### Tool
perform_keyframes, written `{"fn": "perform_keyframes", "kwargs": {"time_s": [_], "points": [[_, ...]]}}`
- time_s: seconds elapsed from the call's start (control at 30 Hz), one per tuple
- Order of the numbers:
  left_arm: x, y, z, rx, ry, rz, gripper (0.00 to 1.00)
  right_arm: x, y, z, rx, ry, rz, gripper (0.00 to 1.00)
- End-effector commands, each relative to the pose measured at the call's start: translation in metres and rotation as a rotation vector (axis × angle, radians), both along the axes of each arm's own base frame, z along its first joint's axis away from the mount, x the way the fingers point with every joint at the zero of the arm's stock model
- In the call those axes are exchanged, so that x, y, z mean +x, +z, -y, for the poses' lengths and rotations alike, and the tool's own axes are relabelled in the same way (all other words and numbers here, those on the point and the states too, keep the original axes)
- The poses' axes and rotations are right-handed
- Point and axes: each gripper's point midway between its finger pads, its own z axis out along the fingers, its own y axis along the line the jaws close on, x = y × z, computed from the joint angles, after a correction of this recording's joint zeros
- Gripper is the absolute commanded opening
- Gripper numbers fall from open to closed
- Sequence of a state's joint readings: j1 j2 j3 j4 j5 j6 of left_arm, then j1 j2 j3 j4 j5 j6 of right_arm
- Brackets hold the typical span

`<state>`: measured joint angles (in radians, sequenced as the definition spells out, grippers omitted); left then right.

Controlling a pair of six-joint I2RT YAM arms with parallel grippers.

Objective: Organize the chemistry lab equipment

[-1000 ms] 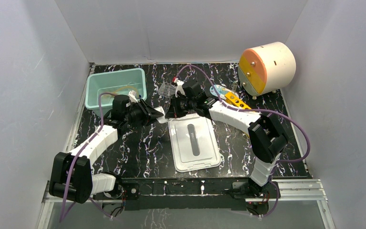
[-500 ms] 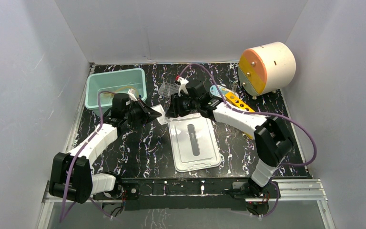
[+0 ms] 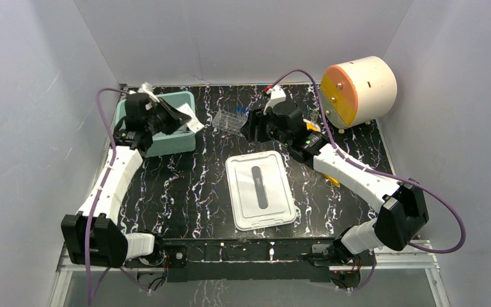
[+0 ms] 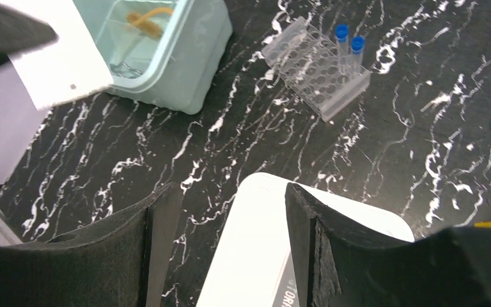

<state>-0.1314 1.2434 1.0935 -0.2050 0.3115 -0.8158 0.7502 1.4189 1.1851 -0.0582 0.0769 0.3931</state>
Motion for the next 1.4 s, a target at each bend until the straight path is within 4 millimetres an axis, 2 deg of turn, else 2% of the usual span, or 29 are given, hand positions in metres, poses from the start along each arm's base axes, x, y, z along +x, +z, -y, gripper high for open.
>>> {"fn": "perform_keyframes", "kwargs": {"time_s": [0.0,0.07,0.17,0.33,0.43,0.6,0.87,0.93,1.07,1.17,1.23,1.37], "points": [[0.032,-0.006,-0.057,0.058,0.189,-0.065,0.0,0.004,0.005,0.01,-0.005,-0.043,0.012,0.69],[0.046,-0.013,-0.088,0.071,0.289,-0.1,0.0,0.004,0.002,0.01,-0.011,-0.038,0.005,0.7],[0.06,-0.027,-0.119,0.127,0.409,-0.15,0.0,0.006,0.002,0.01,-0.024,-0.028,0.004,0.7],[0.067,-0.053,-0.171,0.266,0.569,-0.221,0.0,0.011,-0.002,0.013,-0.06,-0.034,0.008,0.7],[0.064,-0.072,-0.183,0.286,0.578,-0.271,0.0,0.013,-0.005,0.016,-0.072,-0.041,0.008,0.7],[0.058,-0.098,-0.194,0.312,0.581,-0.33,0.09,0.02,-0.013,0.022,-0.101,-0.07,0.003,0.7],[0.049,-0.118,-0.207,0.376,0.609,-0.395,0.15,0.029,-0.016,0.027,-0.12,-0.103,0.002,0.7],[0.049,-0.12,-0.208,0.385,0.603,-0.404,0.2,0.03,-0.017,0.028,-0.124,-0.108,0.0,0.7],[0.052,-0.102,-0.211,0.409,0.595,-0.374,0.34,0.034,-0.018,0.031,-0.142,-0.124,0.0,0.7],[0.056,-0.069,-0.209,0.422,0.559,-0.31,0.4,0.036,-0.023,0.039,-0.18,-0.152,-0.011,0.71],[0.059,-0.042,-0.199,0.407,0.5,-0.245,0.45,0.036,-0.028,0.045,-0.215,-0.167,-0.025,0.72],[0.059,0.011,-0.161,0.334,0.314,-0.096,0.51,0.03,-0.049,0.061,-0.296,-0.197,-0.085,0.75]]}}
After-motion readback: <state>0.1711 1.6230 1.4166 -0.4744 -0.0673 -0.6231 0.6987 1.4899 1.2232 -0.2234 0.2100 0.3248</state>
